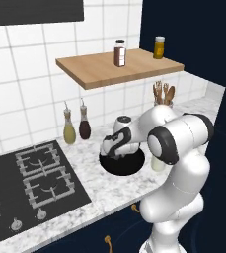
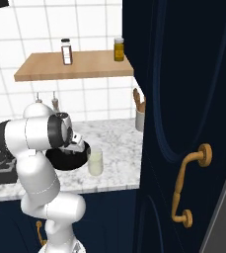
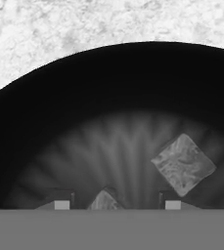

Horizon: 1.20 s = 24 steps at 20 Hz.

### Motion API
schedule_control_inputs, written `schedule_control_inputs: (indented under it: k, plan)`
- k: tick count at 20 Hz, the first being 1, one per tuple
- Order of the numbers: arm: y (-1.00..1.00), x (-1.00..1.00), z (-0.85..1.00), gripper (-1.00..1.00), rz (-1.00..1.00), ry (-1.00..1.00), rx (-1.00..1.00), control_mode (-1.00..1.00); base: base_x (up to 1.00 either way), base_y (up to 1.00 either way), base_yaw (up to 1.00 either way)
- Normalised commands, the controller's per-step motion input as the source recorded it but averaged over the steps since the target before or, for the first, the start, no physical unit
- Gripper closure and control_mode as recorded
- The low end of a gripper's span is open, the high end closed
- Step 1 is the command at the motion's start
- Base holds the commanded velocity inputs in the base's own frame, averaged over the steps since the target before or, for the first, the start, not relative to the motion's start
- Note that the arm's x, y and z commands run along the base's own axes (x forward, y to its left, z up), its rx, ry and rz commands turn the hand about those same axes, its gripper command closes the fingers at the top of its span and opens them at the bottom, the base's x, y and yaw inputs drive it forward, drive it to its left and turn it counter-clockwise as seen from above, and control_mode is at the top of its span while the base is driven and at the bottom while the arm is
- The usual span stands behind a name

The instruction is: Grab a lemon wedge from the fridge and one ice cube from the ice bowl, and put them in the glass of lemonade.

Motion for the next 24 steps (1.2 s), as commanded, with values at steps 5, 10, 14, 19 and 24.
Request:
schedule_control_inputs:
  k: [5, 10, 14, 19, 24]
  plan:
    - [0.00, 0.00, 0.00, 1.00, 0.00, 0.09, 0.00, -1.00, 0.00, 0.00, 0.00]
    - [0.00, -0.09, 0.17, 1.00, -0.01, 0.05, 0.00, -1.00, 0.00, 0.00, 0.00]
    - [-0.01, -0.67, 0.63, 1.00, -0.06, -0.17, 0.00, -1.00, 0.00, 0.00, 0.00]
    - [-0.20, -0.91, 0.50, 1.00, -0.03, -0.25, 0.00, -1.00, 0.00, 0.00, 0.00]
    - [-0.55, -0.51, 0.77, 1.00, -0.09, -0.06, 0.00, -1.00, 0.00, 0.00, 0.00]
